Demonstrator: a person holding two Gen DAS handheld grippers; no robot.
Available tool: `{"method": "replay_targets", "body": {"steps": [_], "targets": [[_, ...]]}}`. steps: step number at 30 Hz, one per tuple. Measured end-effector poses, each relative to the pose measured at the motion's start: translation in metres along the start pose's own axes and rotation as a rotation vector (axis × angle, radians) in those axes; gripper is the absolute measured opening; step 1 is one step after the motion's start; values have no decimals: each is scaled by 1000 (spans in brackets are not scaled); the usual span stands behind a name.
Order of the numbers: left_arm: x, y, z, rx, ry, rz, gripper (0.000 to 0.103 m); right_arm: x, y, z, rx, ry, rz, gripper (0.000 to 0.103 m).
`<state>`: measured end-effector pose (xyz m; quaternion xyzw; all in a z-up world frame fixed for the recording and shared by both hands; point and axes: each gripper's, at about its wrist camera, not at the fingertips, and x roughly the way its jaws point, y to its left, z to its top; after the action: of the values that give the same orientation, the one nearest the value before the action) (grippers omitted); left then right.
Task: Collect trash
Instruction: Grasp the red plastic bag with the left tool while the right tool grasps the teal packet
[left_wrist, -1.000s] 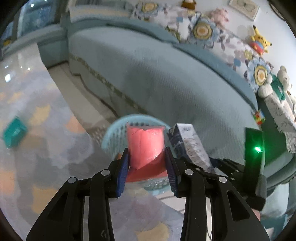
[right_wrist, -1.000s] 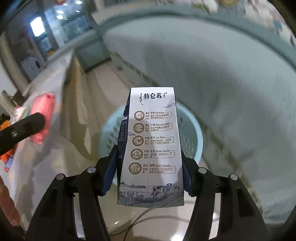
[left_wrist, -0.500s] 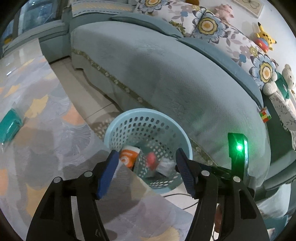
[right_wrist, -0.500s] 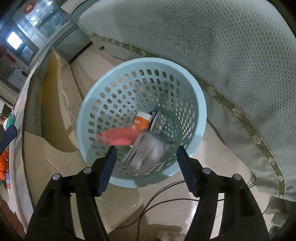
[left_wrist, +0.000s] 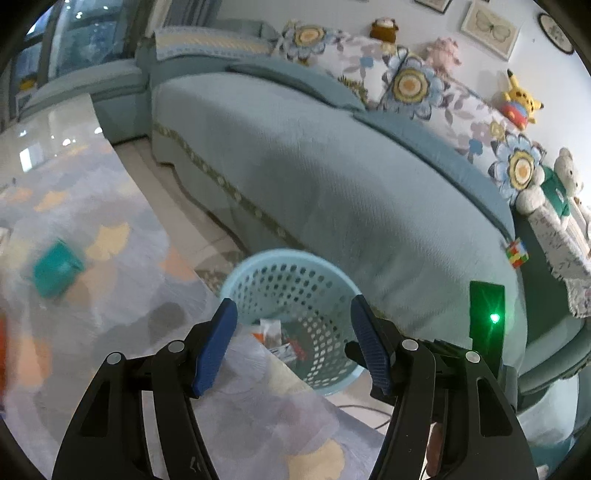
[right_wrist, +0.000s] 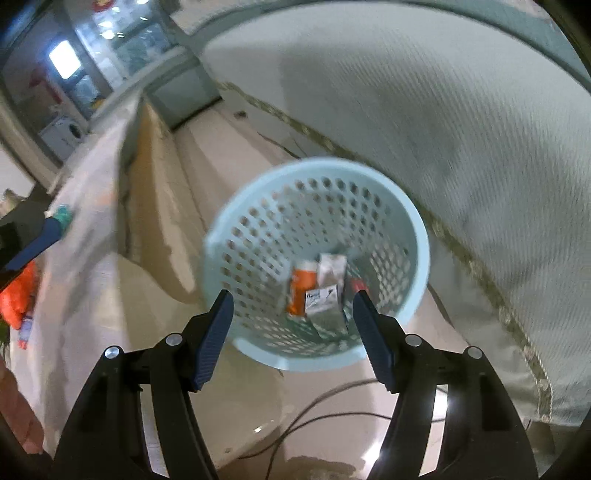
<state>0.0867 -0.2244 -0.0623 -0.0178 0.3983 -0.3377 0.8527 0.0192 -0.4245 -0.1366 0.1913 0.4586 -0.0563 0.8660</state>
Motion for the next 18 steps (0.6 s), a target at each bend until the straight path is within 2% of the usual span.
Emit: {"method": "replay_targets", "body": {"steps": [3, 8, 14, 16, 18], "targets": [[-34, 5, 6, -12, -59, 15, 62, -24, 28, 7, -59, -61, 37, 63], [-92, 27, 9, -44, -141, 79, 71, -50, 80, 16, -159, -133, 117, 63], [-162, 78, -6, -104, -223, 229, 80, -59, 147, 21, -293, -173, 191, 63], [-184, 101, -16, -146, -269, 322, 83, -57, 166, 22, -328, -178, 201, 63], [-202, 127, -28, -200, -292, 376, 85, -50, 187, 22, -356, -176, 202, 64]]}}
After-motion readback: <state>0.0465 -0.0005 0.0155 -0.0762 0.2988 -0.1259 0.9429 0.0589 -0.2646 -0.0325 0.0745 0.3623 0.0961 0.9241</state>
